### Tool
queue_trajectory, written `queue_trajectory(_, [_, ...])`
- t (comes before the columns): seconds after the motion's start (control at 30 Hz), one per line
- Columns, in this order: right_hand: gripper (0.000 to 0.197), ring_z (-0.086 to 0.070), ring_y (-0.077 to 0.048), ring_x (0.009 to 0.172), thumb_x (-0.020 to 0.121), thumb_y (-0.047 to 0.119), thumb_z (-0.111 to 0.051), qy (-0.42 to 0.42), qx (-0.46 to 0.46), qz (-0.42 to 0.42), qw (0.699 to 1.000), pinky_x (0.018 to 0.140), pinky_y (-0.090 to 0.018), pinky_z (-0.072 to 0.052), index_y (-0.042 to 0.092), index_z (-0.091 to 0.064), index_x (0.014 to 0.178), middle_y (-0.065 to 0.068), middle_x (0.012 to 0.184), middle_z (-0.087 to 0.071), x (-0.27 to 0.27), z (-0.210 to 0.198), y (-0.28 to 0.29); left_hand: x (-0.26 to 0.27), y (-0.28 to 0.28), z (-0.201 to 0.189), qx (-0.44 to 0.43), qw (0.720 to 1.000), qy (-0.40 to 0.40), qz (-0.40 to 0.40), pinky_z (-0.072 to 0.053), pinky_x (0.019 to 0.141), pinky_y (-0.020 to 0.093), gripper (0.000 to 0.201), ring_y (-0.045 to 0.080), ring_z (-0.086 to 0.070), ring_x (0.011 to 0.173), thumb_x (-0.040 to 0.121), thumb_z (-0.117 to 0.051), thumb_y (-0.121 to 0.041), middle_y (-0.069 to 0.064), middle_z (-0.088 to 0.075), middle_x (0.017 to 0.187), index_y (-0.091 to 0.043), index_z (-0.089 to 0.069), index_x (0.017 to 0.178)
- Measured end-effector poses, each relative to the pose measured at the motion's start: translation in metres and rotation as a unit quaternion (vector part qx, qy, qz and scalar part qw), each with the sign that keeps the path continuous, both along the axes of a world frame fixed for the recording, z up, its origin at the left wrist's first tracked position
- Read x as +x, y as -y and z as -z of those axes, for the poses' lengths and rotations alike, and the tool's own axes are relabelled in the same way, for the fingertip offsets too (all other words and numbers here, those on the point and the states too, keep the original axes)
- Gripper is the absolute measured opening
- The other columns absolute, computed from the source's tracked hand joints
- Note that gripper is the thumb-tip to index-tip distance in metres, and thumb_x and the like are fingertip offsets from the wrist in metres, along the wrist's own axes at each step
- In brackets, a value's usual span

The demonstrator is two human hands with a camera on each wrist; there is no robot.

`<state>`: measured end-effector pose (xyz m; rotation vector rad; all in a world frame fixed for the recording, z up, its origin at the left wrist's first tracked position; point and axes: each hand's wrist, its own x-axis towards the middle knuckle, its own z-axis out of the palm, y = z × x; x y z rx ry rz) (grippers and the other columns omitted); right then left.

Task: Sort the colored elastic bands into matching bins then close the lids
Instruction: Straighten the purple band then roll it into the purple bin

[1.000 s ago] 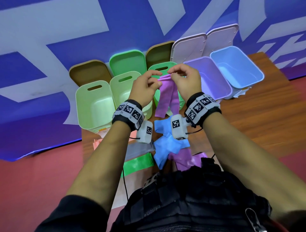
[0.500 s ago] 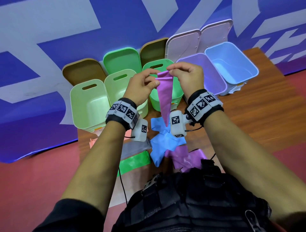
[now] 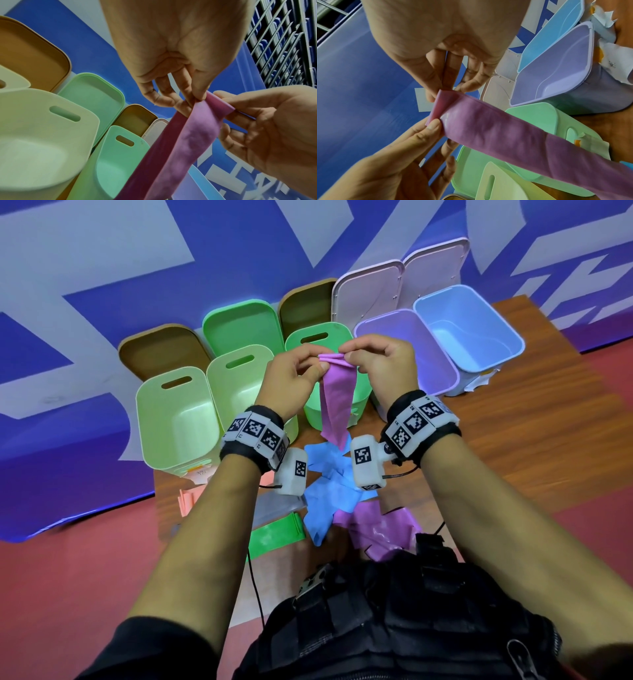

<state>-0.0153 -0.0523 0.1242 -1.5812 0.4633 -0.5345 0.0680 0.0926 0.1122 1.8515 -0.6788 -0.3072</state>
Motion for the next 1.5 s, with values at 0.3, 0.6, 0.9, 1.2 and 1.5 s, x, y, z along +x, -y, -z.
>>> queue_trajectory(0.3, [0.017, -0.061, 0.002, 0.076, 0.086, -0.002, -0.061, -0.006, 0.001, -0.030, 1.000, 0.068, -0.012, -0.046, 0.007, -0.075, 0.092, 0.001, 0.085, -0.070, -0.004, 0.000, 0.006, -0.005, 0.006, -0.001, 0.000, 1.000, 0.013, -0.010, -0.056, 0.086, 0.040, 0.021, 0.022, -0.066, 0.086, 0.091, -0.057, -0.015, 0.001, -0.072, 0.088, -0.018, -0.072, 0.106])
queue_trajectory(0.6, [0.017, -0.063, -0.014, 0.081, 0.080, 0.002, -0.069, -0.008, -0.026, -0.046, 0.999, 0.080, -0.024, -0.053, 0.017, -0.074, 0.087, -0.002, 0.084, -0.070, -0.003, 0.001, -0.001, -0.001, -0.003, -0.001, -0.015, 0.999, 0.031, -0.015, -0.051, 0.078, 0.029, 0.024, 0.011, -0.063, 0.081, 0.090, -0.057, -0.019, -0.007, -0.071, 0.090, -0.018, -0.072, 0.108])
queue_trajectory(0.9, [0.028, -0.061, -0.014, 0.076, 0.077, -0.006, -0.071, -0.001, -0.048, -0.026, 0.999, 0.078, -0.029, -0.056, 0.022, -0.068, 0.082, 0.001, 0.082, -0.067, -0.003, 0.001, -0.006, -0.001, -0.008, -0.005, 0.015, 0.995, 0.090, -0.034, -0.040, 0.079, 0.007, 0.020, -0.005, -0.051, 0.087, 0.093, -0.061, -0.022, 0.001, -0.061, 0.104, -0.025, -0.073, 0.109])
queue_trajectory(1.2, [0.014, -0.068, -0.015, 0.075, 0.077, 0.011, -0.078, -0.011, -0.066, 0.012, 0.998, 0.080, -0.032, -0.059, 0.021, -0.073, 0.084, 0.008, 0.080, -0.072, -0.009, 0.006, -0.008, -0.008, -0.006, -0.001, -0.045, 0.999, 0.011, -0.020, -0.056, 0.090, 0.044, 0.018, 0.016, -0.066, 0.090, 0.090, -0.058, -0.014, 0.001, -0.072, 0.093, -0.016, -0.071, 0.102])
queue_trajectory(1.5, [0.028, -0.066, -0.015, 0.073, 0.078, 0.012, -0.079, -0.007, -0.036, 0.014, 0.999, 0.076, -0.034, -0.059, 0.023, -0.064, 0.099, 0.000, 0.077, -0.067, -0.009, 0.005, -0.006, -0.012, -0.004, -0.002, -0.078, 0.997, -0.028, 0.002, -0.053, 0.088, 0.036, 0.018, 0.014, -0.062, 0.088, 0.091, -0.057, -0.009, 0.005, -0.070, 0.093, -0.015, -0.070, 0.102])
